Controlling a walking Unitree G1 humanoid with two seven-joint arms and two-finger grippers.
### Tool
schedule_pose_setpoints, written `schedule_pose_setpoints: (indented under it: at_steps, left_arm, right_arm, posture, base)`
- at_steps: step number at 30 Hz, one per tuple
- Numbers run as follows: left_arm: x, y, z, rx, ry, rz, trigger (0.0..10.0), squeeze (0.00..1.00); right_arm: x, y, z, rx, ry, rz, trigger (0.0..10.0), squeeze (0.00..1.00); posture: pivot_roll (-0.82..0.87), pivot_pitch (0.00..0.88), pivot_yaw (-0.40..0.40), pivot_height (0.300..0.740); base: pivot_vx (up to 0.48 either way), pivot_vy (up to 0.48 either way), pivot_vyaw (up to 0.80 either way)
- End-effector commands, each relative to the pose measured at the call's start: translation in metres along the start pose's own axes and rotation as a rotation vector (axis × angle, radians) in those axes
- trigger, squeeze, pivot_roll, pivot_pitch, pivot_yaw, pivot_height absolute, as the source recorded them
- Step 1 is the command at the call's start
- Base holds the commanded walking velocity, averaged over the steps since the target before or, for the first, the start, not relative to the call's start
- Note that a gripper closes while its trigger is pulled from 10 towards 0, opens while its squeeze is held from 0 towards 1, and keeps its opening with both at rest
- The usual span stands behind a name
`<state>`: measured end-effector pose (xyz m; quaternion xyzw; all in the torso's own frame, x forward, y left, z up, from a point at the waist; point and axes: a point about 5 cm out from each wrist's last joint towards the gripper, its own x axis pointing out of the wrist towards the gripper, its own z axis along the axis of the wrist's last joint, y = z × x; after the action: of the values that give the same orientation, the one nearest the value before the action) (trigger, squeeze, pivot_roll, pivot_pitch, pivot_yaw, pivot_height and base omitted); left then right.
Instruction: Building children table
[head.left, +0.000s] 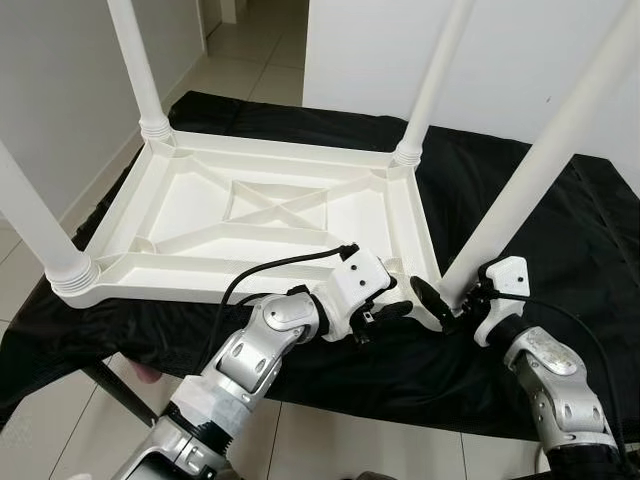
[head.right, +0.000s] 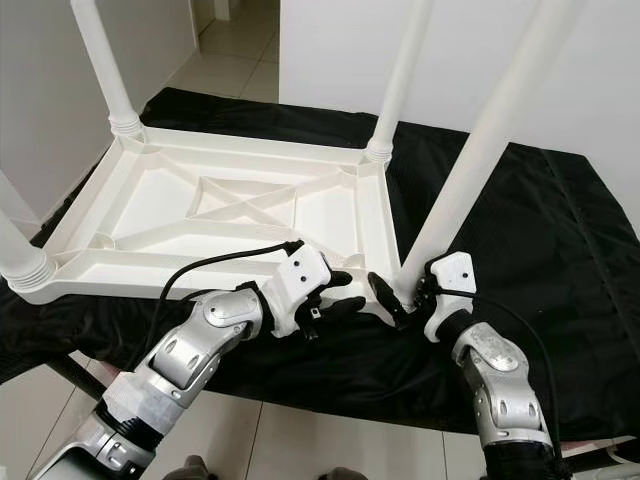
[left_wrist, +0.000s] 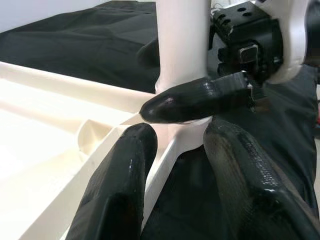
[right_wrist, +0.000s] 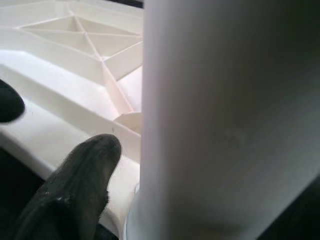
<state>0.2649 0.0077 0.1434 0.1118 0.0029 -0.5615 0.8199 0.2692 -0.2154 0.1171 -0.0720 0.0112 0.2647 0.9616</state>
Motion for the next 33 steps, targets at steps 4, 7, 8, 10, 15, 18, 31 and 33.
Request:
schedule_pose_setpoints:
  at_steps: [4, 7, 8, 10, 15, 18, 31, 33]
  left_arm:
    - [-0.005, -0.010, -0.007, 0.002, 0.034, -0.137, 10.0, 0.00]
    - [-0.006, -0.009, -0.009, 0.007, 0.046, -0.130, 10.0, 0.00]
    - [-0.006, -0.009, -0.009, 0.005, 0.048, -0.131, 10.0, 0.00]
    - [-0.006, -0.009, -0.009, 0.002, 0.048, -0.132, 10.0, 0.00]
    - [-0.005, -0.010, -0.008, 0.007, 0.047, -0.133, 10.0, 0.00]
    - [-0.005, -0.010, -0.007, 0.005, 0.046, -0.132, 10.0, 0.00]
    - [-0.005, -0.013, -0.008, -0.005, 0.047, -0.134, 10.0, 0.00]
    - [-0.005, -0.013, -0.008, -0.007, 0.048, -0.137, 10.0, 0.00]
  right_arm:
    - [0.001, 0.000, -0.006, 0.016, 0.017, 0.039, 0.0, 0.00]
    - [-0.002, 0.000, -0.010, 0.030, 0.023, 0.055, 0.0, 0.00]
    - [-0.003, 0.000, -0.010, 0.035, 0.022, 0.057, 0.0, 0.00]
    - [-0.004, 0.000, -0.011, 0.039, 0.021, 0.059, 0.0, 0.00]
    - [-0.006, 0.001, -0.012, 0.075, 0.015, 0.035, 4.6, 0.00]
    - [-0.008, 0.004, -0.010, 0.104, -0.008, 0.004, 10.0, 0.00]
    - [-0.004, 0.016, -0.009, 0.072, 0.014, -0.324, 10.0, 0.00]
    - [-0.003, 0.021, -0.008, 0.076, 0.022, -0.388, 10.0, 0.00]
  posture:
    - [0.06, 0.000, -0.078, 0.740]
    - [0.06, 0.000, -0.079, 0.740]
    - [0.06, 0.000, -0.078, 0.740]
    - [0.06, 0.000, -0.078, 0.740]
    - [0.06, 0.000, -0.076, 0.740]
    - [0.05, 0.000, -0.078, 0.740]
    - [0.04, 0.010, -0.076, 0.740]
    - [0.04, 0.010, -0.076, 0.740]
  base:
    - [0.000, 0.000, 0.00]
    - [0.000, 0.000, 0.00]
    - [0.000, 0.000, 0.00]
    - [0.000, 0.000, 0.00]
    - [0.000, 0.000, 0.00]
    - [0.000, 0.000, 0.00]
    - [0.000, 0.000, 0.00]
    - [0.000, 0.000, 0.00]
